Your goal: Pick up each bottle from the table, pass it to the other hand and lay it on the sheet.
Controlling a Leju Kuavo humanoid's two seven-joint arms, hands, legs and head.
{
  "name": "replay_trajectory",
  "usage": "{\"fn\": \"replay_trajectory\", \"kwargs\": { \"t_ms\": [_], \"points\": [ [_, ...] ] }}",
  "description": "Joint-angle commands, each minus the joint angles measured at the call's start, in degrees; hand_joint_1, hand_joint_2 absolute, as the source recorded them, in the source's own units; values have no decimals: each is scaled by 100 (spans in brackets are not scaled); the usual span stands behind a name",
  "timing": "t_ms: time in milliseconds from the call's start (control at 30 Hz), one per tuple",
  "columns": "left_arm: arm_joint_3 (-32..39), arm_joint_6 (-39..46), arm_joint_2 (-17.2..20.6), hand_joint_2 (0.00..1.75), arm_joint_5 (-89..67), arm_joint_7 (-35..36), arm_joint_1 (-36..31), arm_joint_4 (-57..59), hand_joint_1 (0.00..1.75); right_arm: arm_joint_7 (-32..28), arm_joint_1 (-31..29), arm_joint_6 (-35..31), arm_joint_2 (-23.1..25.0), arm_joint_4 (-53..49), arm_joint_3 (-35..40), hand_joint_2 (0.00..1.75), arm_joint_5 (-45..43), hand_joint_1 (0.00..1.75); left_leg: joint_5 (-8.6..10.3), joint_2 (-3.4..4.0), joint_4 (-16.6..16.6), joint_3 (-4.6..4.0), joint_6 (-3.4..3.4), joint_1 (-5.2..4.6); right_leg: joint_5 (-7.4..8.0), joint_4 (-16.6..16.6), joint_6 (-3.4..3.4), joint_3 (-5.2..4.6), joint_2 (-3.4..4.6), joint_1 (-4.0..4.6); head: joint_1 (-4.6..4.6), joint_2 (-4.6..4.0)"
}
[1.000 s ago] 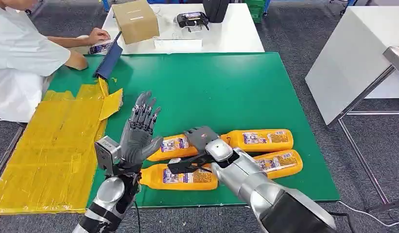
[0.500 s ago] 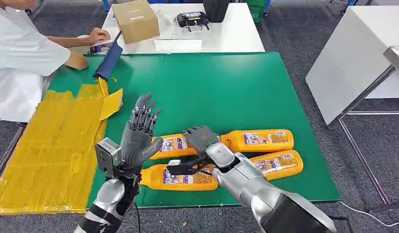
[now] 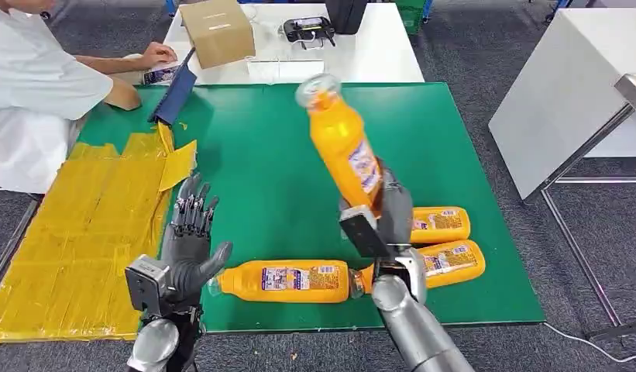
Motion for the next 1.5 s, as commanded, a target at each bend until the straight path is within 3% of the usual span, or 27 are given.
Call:
{"fn": "replay_trajectory", "kwargs": {
  "t_ms": [33,100,200,300,367,500,567,667,767,900,1100,1233,1500],
  "points": [
    [264,85,158,175,-148,4,402,-402,0,-168,821,324,-70,-1786,-785,175,-778,175,-23,-12,5,36,-12,10,-22,2,-13,39,25,4,-2,0],
    [255,91,156,175,-164,8,409,-418,0,-69,762,481,-57,-1665,-797,175,-987,175,-11,-4,1,15,-8,5,-8,0,-8,14,19,2,-2,0],
    [220,92,179,175,-183,29,366,-375,0,-206,693,1343,-87,-1518,-365,175,-1400,175,-21,-3,6,31,-14,11,-16,2,-12,29,33,5,-2,0],
    [206,83,185,175,-177,36,321,-334,0,-212,663,1431,-26,-1448,-117,175,-1388,175,-16,7,1,27,-13,10,-10,-1,-10,22,39,5,-2,0],
    [147,-4,202,175,-127,25,199,-227,0,-313,547,1995,-118,-1306,467,175,-1334,175,-20,9,2,33,-13,11,-12,-1,-12,27,44,5,-2,0],
    [36,-86,192,175,-69,4,-32,-36,0,-301,167,2319,-113,-739,1596,175,-874,175,-11,19,-1,25,-10,9,-5,-2,-10,17,45,5,0,0],
    [34,-86,184,175,-69,4,-49,-39,0,-298,170,2312,-99,-726,1616,175,-859,175,-17,26,-2,40,-13,11,-8,-2,-14,30,59,5,-2,0],
    [36,-86,191,175,-69,4,-36,-28,0,-294,151,2326,-151,-709,1587,175,-868,175,-3,4,-8,23,-7,6,-5,-6,-7,18,18,2,-2,0],
    [-27,-231,209,175,22,-1,-104,7,0,-119,-55,2590,-252,-418,1951,175,-555,175,-15,8,-1,43,-9,13,-12,-8,-10,41,38,5,-2,0],
    [-158,-288,201,175,5,-6,-192,-11,0,9,-331,2347,-86,380,2225,175,34,175,-4,9,-9,30,-8,9,-3,-11,-9,27,30,4,0,0],
    [-162,-288,198,175,6,-6,-199,-8,0,11,-327,2329,-63,410,2249,175,60,175,-10,8,-6,38,-9,10,-9,-9,-11,36,33,4,0,0],
    [-162,-344,194,175,27,28,-253,24,0,263,-525,2404,-33,859,2836,175,808,175,-6,9,-6,30,-7,7,-6,-7,-8,26,28,3,-2,0],
    [-181,-381,191,175,32,30,-257,24,0,258,-603,2419,58,1237,2948,175,814,175,-8,4,-3,33,-8,11,-9,-7,-10,30,26,5,4,0]
  ]
}}
